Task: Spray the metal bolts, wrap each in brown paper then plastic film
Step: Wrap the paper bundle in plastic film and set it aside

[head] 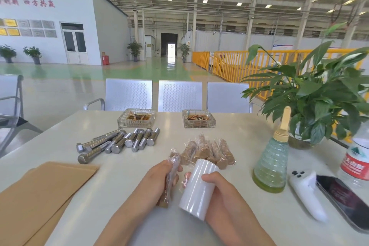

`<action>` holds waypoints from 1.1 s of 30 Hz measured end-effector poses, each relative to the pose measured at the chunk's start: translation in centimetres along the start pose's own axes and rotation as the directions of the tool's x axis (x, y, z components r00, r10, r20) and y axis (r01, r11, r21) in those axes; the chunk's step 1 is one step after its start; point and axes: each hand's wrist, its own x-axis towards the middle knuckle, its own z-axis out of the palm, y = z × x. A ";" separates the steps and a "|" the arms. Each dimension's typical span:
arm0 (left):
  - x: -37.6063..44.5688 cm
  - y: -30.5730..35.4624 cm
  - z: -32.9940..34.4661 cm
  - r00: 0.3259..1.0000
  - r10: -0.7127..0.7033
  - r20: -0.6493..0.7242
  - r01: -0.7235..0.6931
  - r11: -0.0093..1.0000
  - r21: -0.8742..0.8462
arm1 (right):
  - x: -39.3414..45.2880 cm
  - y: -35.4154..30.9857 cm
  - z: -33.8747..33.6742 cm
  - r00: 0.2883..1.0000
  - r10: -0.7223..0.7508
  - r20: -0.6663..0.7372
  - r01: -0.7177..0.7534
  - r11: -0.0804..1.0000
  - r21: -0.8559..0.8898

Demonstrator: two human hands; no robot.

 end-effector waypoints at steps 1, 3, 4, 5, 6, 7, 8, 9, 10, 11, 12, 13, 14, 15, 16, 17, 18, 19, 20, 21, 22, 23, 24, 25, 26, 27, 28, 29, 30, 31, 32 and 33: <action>-0.1 0.2 -0.3 0.999 -0.010 0.041 0.011 0.999 -0.034 | 0.0 -0.1 -0.2 1.000 -0.001 -0.008 0.001 1.000 0.007; -1.0 0.3 -0.8 0.988 0.089 0.128 -0.094 0.995 0.032 | -0.2 -0.3 -0.7 1.000 -0.009 -0.010 0.010 1.000 0.013; -1.5 0.3 -0.9 0.978 0.128 0.164 -0.137 0.990 0.045 | -0.3 -0.4 -0.9 1.000 -0.014 -0.010 0.014 1.000 0.015; -1.8 0.5 -0.8 0.973 0.141 0.183 -0.149 0.989 0.026 | -0.3 -0.4 -1.1 1.000 -0.014 -0.010 0.014 1.000 0.016; -1.9 0.4 -0.7 0.970 0.151 0.188 -0.156 0.988 0.009 | -0.3 -0.5 -1.2 1.000 -0.006 0.001 0.006 1.000 0.016; -1.8 0.4 -0.4 0.968 0.171 0.182 -0.174 0.985 -0.001 | -0.4 -0.6 -1.2 1.000 0.003 0.021 -0.003 1.000 0.012; -1.8 0.5 -0.2 0.964 0.203 0.172 -0.208 0.978 0.008 | -0.4 -0.6 -1.2 0.999 0.005 0.033 -0.005 1.000 0.006; -1.8 0.5 0.0 0.959 0.234 0.163 -0.240 0.970 0.021 | -0.3 -0.7 -1.3 1.000 -0.002 0.029 0.002 1.000 -0.002; -1.8 0.5 0.1 0.953 0.260 0.156 -0.270 0.962 0.046 | -0.3 -0.6 -1.1 1.000 -0.011 0.021 0.012 1.000 -0.013; -1.9 0.5 0.2 0.950 0.271 0.154 -0.285 0.955 0.077 | -0.3 -0.5 -0.8 1.000 -0.016 0.023 0.016 1.000 -0.020; -2.1 0.5 0.2 0.953 0.261 0.151 -0.279 0.954 0.111 | -0.3 -0.3 -0.5 0.999 -0.018 0.028 0.018 0.999 -0.030; -2.0 0.6 0.3 0.963 0.227 0.145 -0.247 0.959 0.135 | -0.2 -0.1 -0.4 0.999 -0.025 0.026 0.026 0.999 -0.039; -1.8 0.5 0.5 0.978 0.171 0.121 -0.186 0.974 0.131 | -0.1 0.2 -0.2 0.999 -0.038 0.022 0.039 0.998 -0.053; -1.4 0.4 0.6 0.992 0.090 0.090 -0.098 0.991 0.086 | 0.1 0.3 -0.1 0.999 -0.051 0.015 0.052 0.996 -0.072; -1.0 0.4 0.6 0.998 0.006 0.069 -0.006 1.000 -0.001 | 0.2 0.3 -0.1 0.998 -0.062 0.000 0.061 0.994 -0.091; -0.8 0.5 0.4 0.995 -0.060 0.082 0.067 0.994 -0.091 | 0.3 0.4 -0.1 0.998 -0.067 -0.013 0.065 0.993 -0.096; -0.7 0.6 0.2 0.990 -0.077 0.114 0.094 0.984 -0.152 | 0.3 0.3 -0.2 0.997 -0.071 -0.015 0.069 0.994 -0.089; -0.9 0.7 -0.1 0.987 -0.043 0.156 0.069 0.983 -0.168 | 0.3 0.2 -0.4 0.997 -0.074 -0.014 0.072 0.994 -0.079; -1.2 0.8 -0.4 0.981 0.009 0.195 0.022 0.987 -0.159 | 0.4 0.2 -0.6 0.997 -0.073 -0.014 0.071 0.994 -0.077; -1.7 0.9 -0.7 0.971 0.067 0.231 -0.037 0.991 -0.130 | 0.5 0.1 -1.0 0.997 -0.068 -0.019 0.067 0.995 -0.075; -2.1 0.9 -0.8 0.963 0.105 0.246 -0.087 0.993 -0.086 | 0.6 0.1 -1.3 0.998 -0.060 -0.035 0.057 0.996 -0.073; -2.2 0.9 -0.8 0.960 0.137 0.245 -0.133 0.991 -0.036 | 0.6 0.0 -1.5 0.997 -0.047 -0.059 0.043 0.997 -0.070; -2.2 0.8 -0.8 0.958 0.168 0.234 -0.172 0.985 -0.003 | 0.6 0.0 -1.6 0.997 -0.038 -0.074 0.033 0.997 -0.068; -2.1 0.9 -0.6 0.953 0.207 0.222 -0.217 0.976 0.020 | 0.7 0.0 -1.8 0.996 -0.034 -0.080 0.029 0.998 -0.062; -2.1 1.0 -0.4 0.947 0.242 0.211 -0.255 0.966 0.037 | 0.7 0.0 -2.0 0.996 -0.035 -0.085 0.030 0.998 -0.060; -2.0 1.1 -0.1 0.944 0.265 0.196 -0.279 0.959 0.046 | 0.7 0.1 -2.1 0.996 -0.042 -0.081 0.038 0.998 -0.055; -2.0 1.1 0.0 0.945 0.275 0.176 -0.288 0.956 0.053 | 0.7 0.1 -2.2 0.997 -0.049 -0.065 0.046 0.998 -0.051; -2.0 1.1 0.2 0.947 0.282 0.155 -0.293 0.955 0.052 | 0.7 0.2 -2.2 0.998 -0.045 -0.042 0.043 0.998 -0.044; -2.1 1.1 0.3 0.948 0.288 0.137 -0.297 0.954 0.046 | 0.7 0.2 -2.1 0.999 -0.034 -0.014 0.034 0.999 -0.038; -2.2 1.2 0.5 0.946 0.297 0.130 -0.304 0.952 0.040 | 0.6 0.3 -1.9 0.999 -0.023 0.028 0.024 0.999 -0.031; -2.2 1.2 0.6 0.944 0.304 0.128 -0.312 0.949 0.050 | 0.6 0.4 -1.7 0.997 -0.013 0.070 0.016 0.999 -0.038; -2.3 1.1 0.6 0.943 0.308 0.129 -0.318 0.946 0.065 | 0.6 0.4 -1.5 0.996 -0.005 0.093 0.010 0.998 -0.055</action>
